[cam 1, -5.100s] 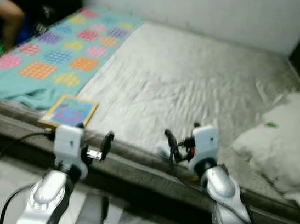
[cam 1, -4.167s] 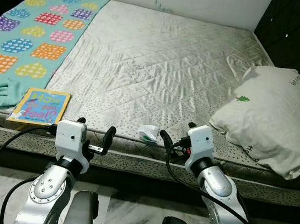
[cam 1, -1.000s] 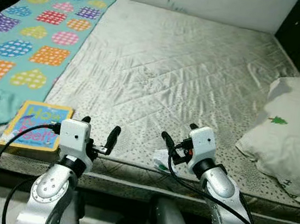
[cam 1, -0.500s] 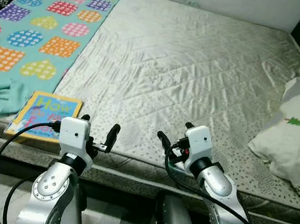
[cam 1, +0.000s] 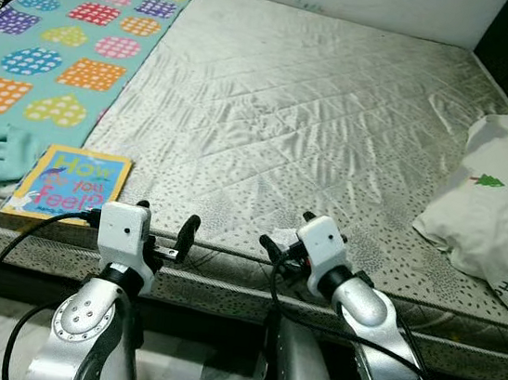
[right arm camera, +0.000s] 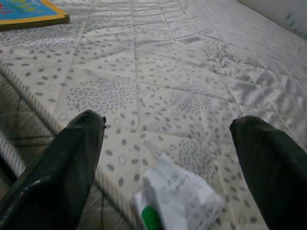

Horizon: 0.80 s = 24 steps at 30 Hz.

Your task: Clean up the room

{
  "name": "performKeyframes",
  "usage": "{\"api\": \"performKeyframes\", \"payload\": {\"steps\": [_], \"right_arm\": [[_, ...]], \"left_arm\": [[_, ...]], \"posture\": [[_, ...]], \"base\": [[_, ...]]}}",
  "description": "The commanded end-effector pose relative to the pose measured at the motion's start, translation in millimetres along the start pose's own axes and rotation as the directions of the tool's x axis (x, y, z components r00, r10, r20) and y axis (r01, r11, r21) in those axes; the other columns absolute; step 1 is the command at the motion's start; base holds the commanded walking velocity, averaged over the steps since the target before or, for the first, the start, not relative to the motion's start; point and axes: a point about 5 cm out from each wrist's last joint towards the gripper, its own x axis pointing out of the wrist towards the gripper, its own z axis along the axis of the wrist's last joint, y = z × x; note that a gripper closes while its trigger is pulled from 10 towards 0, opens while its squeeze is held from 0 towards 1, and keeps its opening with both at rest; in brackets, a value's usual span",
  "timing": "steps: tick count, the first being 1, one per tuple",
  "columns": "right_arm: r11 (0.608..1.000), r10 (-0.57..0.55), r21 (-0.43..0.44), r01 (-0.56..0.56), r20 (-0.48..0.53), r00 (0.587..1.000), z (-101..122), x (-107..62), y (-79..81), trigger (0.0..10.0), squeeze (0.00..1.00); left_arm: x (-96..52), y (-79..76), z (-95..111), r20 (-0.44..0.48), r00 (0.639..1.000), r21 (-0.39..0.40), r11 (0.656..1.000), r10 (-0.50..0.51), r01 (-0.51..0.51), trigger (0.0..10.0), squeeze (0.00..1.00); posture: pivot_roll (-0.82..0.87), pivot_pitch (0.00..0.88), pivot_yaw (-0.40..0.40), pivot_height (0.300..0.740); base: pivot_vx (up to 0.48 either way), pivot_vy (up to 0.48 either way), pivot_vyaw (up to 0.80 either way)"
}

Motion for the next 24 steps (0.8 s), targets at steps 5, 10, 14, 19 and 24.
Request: {"api": "performKeyframes", "payload": {"steps": [5, 10, 14, 19, 24], "right_arm": [[0.997, -0.024, -0.07, 0.025, 0.005, 1.0, 4, 16.6, -4.4, 10.0, 0.0], [0.992, -0.01, -0.128, 0.004, -0.047, 0.999, -2, 25.3, -3.5, 10.0, 0.0], [0.985, -0.007, -0.173, -0.012, -0.111, 0.994, -12, 31.3, -7.9, 10.0, 0.0], [0.972, -0.032, -0.234, -0.013, -0.187, 0.982, -24, 32.5, -18.2, 10.0, 0.0], [0.965, -0.062, -0.261, -0.001, -0.231, 0.971, -31, 29.2, -30.6, 10.0, 0.0]], "left_arm": [[-16.3, -4.0, 5, -0.015, 0.998, -0.014, 0.998, -0.054, 0.054, 10.0, 0.0], [-22.2, -4.1, -1, -0.036, 0.998, 0.005, 0.999, -0.043, 0.043, 10.0, 0.0], [-22.6, -4.3, 1, -0.045, 0.998, 0.017, 0.999, -0.051, 0.052, 10.0, 0.0], [-24.2, -4.5, 0, -0.058, 0.996, 0.029, 0.997, -0.074, 0.076, 10.0, 0.0], [-24.0, -1.4, -6, -0.067, 0.995, 0.031, 0.997, -0.072, 0.074, 10.0, 0.0]], "posture": [[0.15, 0.104, -0.088, 0.492], [0.15, 0.104, -0.088, 0.492], [0.17, 0.112, -0.09, 0.492], [0.18, 0.111, -0.086, 0.492], [0.18, 0.115, -0.077, 0.492]], "base": [[0.0, 0.0, 0.0], [0.0, 0.0, 0.0], [0.0, 0.0, 0.0], [0.0, 0.0, 0.0], [0.0, 0.0, 0.0]]}}
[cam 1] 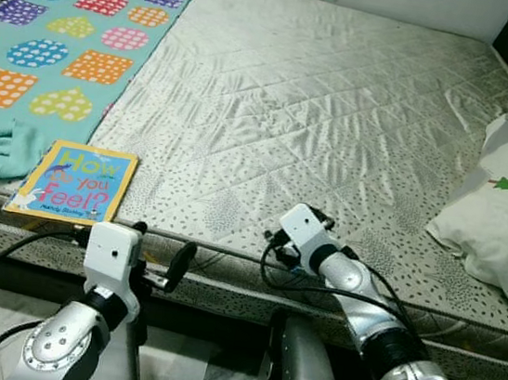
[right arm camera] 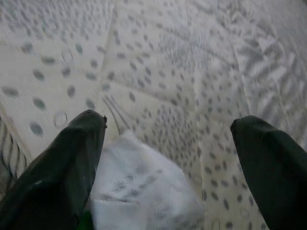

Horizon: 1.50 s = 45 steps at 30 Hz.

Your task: Clean up the room

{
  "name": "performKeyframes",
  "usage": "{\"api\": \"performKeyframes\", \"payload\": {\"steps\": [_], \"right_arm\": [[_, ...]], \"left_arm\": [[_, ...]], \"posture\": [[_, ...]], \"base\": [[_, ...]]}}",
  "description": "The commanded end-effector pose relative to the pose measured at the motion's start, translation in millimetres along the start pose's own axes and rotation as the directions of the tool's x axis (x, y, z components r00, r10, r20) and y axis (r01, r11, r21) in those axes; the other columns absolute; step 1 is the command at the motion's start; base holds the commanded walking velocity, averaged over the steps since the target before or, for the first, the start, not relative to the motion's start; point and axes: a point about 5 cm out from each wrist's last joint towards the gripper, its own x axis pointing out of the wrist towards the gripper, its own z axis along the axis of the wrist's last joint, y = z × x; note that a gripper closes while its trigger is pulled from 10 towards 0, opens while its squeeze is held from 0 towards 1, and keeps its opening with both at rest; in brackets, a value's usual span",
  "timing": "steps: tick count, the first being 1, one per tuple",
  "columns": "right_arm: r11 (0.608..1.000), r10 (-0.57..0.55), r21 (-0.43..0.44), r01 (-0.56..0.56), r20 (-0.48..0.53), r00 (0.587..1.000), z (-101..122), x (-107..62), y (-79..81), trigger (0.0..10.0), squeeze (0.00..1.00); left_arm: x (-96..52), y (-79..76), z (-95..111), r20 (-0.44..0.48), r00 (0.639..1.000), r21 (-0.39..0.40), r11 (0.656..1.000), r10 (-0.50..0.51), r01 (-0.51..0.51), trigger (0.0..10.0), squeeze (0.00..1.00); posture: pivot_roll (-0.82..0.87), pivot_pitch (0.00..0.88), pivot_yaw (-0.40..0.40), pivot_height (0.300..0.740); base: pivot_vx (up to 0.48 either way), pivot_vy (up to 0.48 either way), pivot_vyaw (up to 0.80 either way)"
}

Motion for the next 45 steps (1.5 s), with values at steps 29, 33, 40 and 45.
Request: {"api": "performKeyframes", "payload": {"steps": [29, 33, 40, 45], "right_arm": [[0.998, 0.038, -0.054, -0.044, -0.096, 0.995, -29, -13.4, -13.2, 10.0, 0.0], [0.998, 0.024, -0.052, -0.031, -0.133, 0.991, -35, -15.0, -15.9, 10.0, 0.0], [0.999, 0.033, -0.013, -0.037, -0.213, 0.976, -50, -19.7, -13.7, 2.5, 0.0], [0.999, 0.033, -0.006, -0.036, -0.231, 0.972, -54, -21.0, -12.0, 0.0, 0.0]], "left_arm": [[3.9, -5.1, -1, 0.001, 1.0, 0.01, 0.999, -0.031, 0.031, 10.0, 0.0], [3.8, -5.2, -1, -0.001, 0.999, 0.011, 0.999, -0.032, 0.032, 10.0, 0.0], [4.0, -5.3, -1, -0.005, 0.999, 0.011, 0.999, -0.037, 0.037, 10.0, 0.0], [4.6, -6.4, 0, -0.005, 0.999, 0.013, 0.999, -0.042, 0.042, 10.0, 0.0]], "posture": [[0.16, 0.103, -0.07, 0.492], [0.16, 0.101, -0.069, 0.492], [0.16, 0.098, -0.071, 0.492], [0.16, 0.098, -0.069, 0.492]], "base": [[0.0, 0.0, 0.0], [0.0, 0.0, 0.0], [0.0, 0.0, 0.0], [0.0, 0.0, 0.0]]}}
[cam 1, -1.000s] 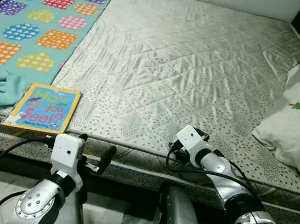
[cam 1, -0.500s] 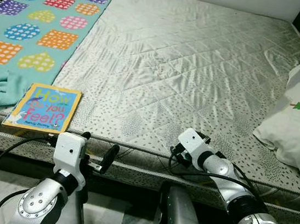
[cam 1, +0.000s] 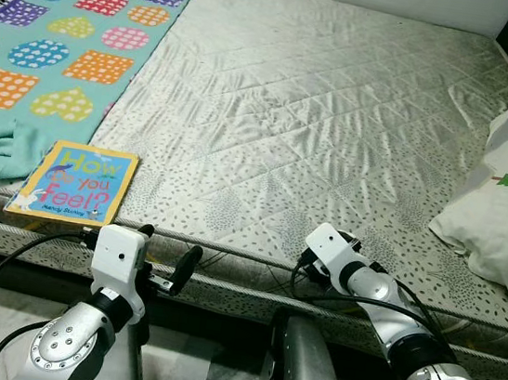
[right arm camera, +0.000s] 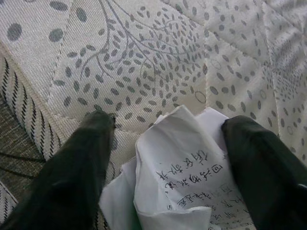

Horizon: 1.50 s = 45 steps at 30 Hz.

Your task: Clean up the room

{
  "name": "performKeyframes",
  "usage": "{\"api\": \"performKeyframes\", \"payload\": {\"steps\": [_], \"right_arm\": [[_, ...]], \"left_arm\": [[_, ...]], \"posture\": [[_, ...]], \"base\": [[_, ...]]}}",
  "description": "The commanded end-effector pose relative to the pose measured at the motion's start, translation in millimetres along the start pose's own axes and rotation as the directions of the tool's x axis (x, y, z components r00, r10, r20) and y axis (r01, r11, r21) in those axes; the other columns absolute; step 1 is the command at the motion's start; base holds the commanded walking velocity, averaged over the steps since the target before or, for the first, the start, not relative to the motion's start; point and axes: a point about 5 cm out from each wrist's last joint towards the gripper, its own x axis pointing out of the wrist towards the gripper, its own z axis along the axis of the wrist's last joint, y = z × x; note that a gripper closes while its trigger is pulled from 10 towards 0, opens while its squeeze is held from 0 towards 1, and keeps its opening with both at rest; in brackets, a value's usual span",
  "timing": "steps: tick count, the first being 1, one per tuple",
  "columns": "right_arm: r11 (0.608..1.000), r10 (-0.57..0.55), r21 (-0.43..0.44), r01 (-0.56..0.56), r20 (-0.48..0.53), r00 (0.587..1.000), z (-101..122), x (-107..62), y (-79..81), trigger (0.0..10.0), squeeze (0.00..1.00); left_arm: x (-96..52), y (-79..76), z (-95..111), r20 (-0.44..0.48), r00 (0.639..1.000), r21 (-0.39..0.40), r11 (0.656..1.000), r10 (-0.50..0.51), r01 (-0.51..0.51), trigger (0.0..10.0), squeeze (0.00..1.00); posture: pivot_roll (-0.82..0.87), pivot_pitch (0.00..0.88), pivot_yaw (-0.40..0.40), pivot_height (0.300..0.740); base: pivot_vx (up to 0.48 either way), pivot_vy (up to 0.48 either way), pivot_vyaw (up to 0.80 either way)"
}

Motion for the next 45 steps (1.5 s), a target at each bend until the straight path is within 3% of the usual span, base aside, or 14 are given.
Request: {"api": "performKeyframes", "payload": {"steps": [1, 34, 45], "right_arm": [[0.999, 0.009, 0.031, -0.007, -0.061, 0.998, -16, -3.2, 2.8, 0.0, 0.0], [0.998, -0.02, 0.058, 0.021, -0.027, 0.999, -13, -3.4, -0.1, 0.0, 0.0], [0.996, -0.054, 0.071, 0.054, -0.01, 0.999, -18, -8.3, -6.5, 0.0, 0.0]], "left_arm": [[1.4, -4.6, 5, 0.005, 1.0, 0.017, 1.0, -0.021, 0.021, 10.0, 0.0], [3.8, -11.6, 12, 0.012, 0.999, 0.012, 0.999, -0.044, 0.044, 10.0, 0.0], [2.9, -14.5, 7, 0.006, 0.999, 0.004, 0.999, -0.045, 0.045, 10.0, 0.0]], "posture": [[0.16, 0.098, -0.069, 0.492], [0.15, 0.105, -0.07, 0.492], [0.13, 0.068, -0.073, 0.492]], "base": [[0.0, 0.0, 0.0], [0.0, 0.0, 0.0], [0.0, 0.0, 0.0]]}}
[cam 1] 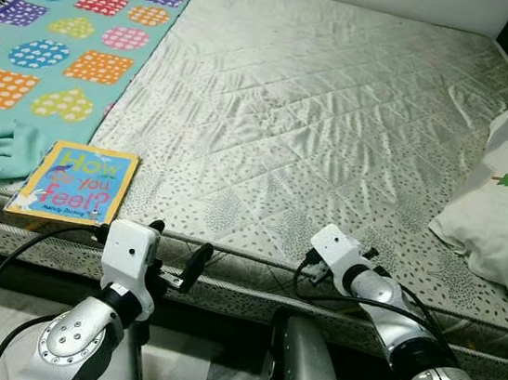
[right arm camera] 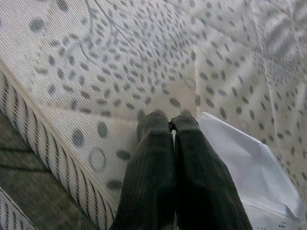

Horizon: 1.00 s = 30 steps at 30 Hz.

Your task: Clean up the room

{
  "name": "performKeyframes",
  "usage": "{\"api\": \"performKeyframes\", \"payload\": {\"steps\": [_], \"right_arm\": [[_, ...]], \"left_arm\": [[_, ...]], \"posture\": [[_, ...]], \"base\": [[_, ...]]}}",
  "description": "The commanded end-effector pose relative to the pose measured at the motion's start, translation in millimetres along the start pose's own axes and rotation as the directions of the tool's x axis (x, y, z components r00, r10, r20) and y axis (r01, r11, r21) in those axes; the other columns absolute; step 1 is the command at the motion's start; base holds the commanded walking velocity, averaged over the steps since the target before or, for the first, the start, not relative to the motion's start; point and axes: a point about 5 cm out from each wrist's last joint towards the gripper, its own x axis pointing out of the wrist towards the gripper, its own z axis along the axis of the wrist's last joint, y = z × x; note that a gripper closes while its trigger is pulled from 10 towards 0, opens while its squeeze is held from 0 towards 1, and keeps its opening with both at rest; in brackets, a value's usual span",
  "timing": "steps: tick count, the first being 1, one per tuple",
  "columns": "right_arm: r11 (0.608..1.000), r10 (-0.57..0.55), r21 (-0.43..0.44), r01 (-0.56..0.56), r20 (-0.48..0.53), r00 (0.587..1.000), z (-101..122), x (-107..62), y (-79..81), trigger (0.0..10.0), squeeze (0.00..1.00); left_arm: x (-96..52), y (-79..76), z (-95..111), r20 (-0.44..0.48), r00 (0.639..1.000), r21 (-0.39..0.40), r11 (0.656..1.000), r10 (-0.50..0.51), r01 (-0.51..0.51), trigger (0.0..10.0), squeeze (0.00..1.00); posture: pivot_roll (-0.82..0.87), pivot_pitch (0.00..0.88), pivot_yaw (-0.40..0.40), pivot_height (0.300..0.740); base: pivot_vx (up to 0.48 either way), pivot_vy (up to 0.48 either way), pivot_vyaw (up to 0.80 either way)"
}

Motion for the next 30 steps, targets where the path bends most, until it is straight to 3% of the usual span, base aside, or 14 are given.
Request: {"api": "performKeyframes", "payload": {"steps": [1, 6, 8, 9, 10, 13, 18, 19, 24, 30], "right_arm": [[1.0, -0.019, 0.016, 0.019, -0.005, 1.0, -6, -3.5, -4.9, 0.0, 0.0], [0.998, -0.053, 0.043, 0.05, 0.059, 0.997, 4, -4.2, -9.1, 0.0, 0.0], [0.991, -0.085, 0.108, 0.073, 0.11, 0.99, 10, -6.0, -13.2, 0.0, 0.0], [0.978, -0.118, 0.191, 0.083, 0.175, 0.978, 19, -9.6, -17.4, 0.0, 0.0], [0.978, -0.118, 0.191, 0.083, 0.175, 0.978, 19, -9.6, -17.4, 0.0, 0.0], [0.929, -0.187, 0.36, 0.086, 0.259, 0.947, 30, -19.6, -18.7, 0.0, 0.0], [0.876, -0.227, 0.48, 0.046, 0.325, 0.918, 44, -30.3, -10.7, 0.0, 0.0], [0.866, -0.236, 0.498, 0.029, 0.358, 0.903, 54, -35.0, -4.3, 10.0, 0.0], [0.828, -0.276, 0.56, 0.001, 0.408, 0.87, 78, -47.1, 4.9, 10.0, 0.0], [0.78, -0.277, 0.622, -0.075, 0.45, 0.849, 93, -56.4, 3.2, 10.0, 0.0]], "left_arm": [[0.5, -2.4, -1, 0.0, 1.0, 0.003, 1.0, -0.003, 0.003, 10.0, 0.0], [4.3, -1.7, -5, 0.001, 1.0, -0.002, 1.0, -0.004, 0.004, 10.0, 0.0], [6.1, -0.6, -4, 0.011, 1.0, 0.004, 1.0, 0.003, -0.003, 10.0, 0.0], [7.7, 2.6, -2, 0.03, 0.999, 0.013, 1.0, 0.021, -0.022, 10.0, 0.0], [7.7, 2.6, -2, 0.03, 0.999, 0.013, 1.0, 0.021, -0.022, 10.0, 0.0], [8.1, 11.8, 1, 0.063, 0.994, 0.03, 0.996, 0.085, -0.087, 10.0, 0.0], [10.4, 15.8, 1, 0.075, 0.99, 0.036, 0.992, 0.117, -0.12, 10.0, 0.0], [12.8, 15.7, 2, 0.081, 0.99, 0.043, 0.992, 0.117, -0.121, 10.0, 0.0], [17.2, 17.4, 5, 0.097, 0.989, 0.051, 0.992, 0.113, -0.118, 10.0, 0.0], [15.9, 15.6, 2, 0.094, 0.989, 0.049, 0.991, 0.117, -0.122, 10.0, 0.0]], "posture": [[0.13, 0.066, -0.073, 0.492], [0.12, 0.038, -0.079, 0.492], [0.12, 0.026, -0.08, 0.492], [0.12, 0.019, -0.081, 0.492], [0.12, 0.019, -0.081, 0.492], [0.1, 0.005, -0.074, 0.492], [0.09, 0.0, -0.065, 0.492], [0.08, 0.0, -0.054, 0.492], [0.07, 0.006, -0.041, 0.492], [0.08, 0.016, -0.045, 0.492]], "base": [[0.0, 0.0, 0.0], [0.0, 0.0, 0.0], [0.0, 0.0, 0.0], [0.0, 0.0, 0.0], [0.0, 0.0, 0.0], [0.0, 0.0, 0.0], [0.0, 0.0, 0.0], [0.0, 0.0, 0.0], [0.0, 0.0, 0.0], [0.0, 0.0, 0.0]]}}
